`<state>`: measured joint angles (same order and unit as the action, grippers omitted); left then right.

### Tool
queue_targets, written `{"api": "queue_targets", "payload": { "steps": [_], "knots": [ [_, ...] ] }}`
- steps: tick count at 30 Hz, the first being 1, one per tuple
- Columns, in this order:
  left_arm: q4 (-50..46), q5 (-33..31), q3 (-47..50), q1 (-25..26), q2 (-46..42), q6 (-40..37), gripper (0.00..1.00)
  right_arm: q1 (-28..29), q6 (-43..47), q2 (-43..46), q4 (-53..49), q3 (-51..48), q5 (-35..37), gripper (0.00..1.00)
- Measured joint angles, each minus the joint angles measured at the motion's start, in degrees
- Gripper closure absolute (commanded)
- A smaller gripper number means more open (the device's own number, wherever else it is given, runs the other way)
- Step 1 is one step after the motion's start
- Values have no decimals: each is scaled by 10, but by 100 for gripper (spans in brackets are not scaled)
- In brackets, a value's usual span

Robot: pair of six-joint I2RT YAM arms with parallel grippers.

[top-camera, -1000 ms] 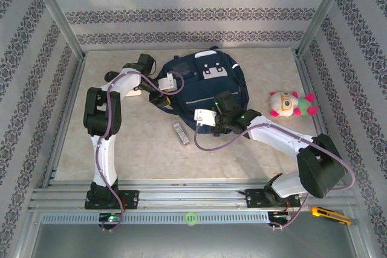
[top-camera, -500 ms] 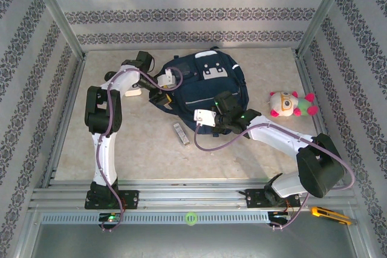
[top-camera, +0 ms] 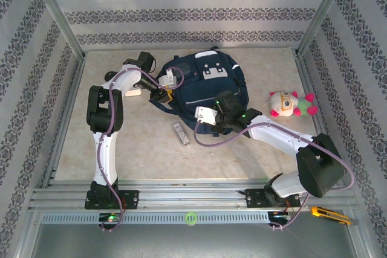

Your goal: Pack the student bag

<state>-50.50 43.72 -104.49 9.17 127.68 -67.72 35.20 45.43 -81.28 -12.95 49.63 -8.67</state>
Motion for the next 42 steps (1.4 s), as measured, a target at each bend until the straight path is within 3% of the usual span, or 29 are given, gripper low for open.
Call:
{"api": "queue_targets", "payload": {
  "steps": [7,10,12,13,16,27,42],
  "knots": [
    [-9,25,9,0,-2,8,87,-2,-34,-9,3,0,0,99],
    [-7,37,26,2,-5,16,87,-2,-40,-9,5,0,0,99],
    [-7,42,29,2,-5,19,79,-2,-45,-9,6,0,0,99],
    [-6,43,30,2,-6,21,60,-2,-47,-9,6,0,0,99],
    [20,34,46,3,-13,52,48,-2,-49,-9,9,0,0,99],
    [127,-2,87,6,-21,157,45,-2,-63,-9,28,-6,-5,99],
    [170,29,128,-36,-114,142,39,-25,-32,27,27,-37,-30,96]
  ]
}}
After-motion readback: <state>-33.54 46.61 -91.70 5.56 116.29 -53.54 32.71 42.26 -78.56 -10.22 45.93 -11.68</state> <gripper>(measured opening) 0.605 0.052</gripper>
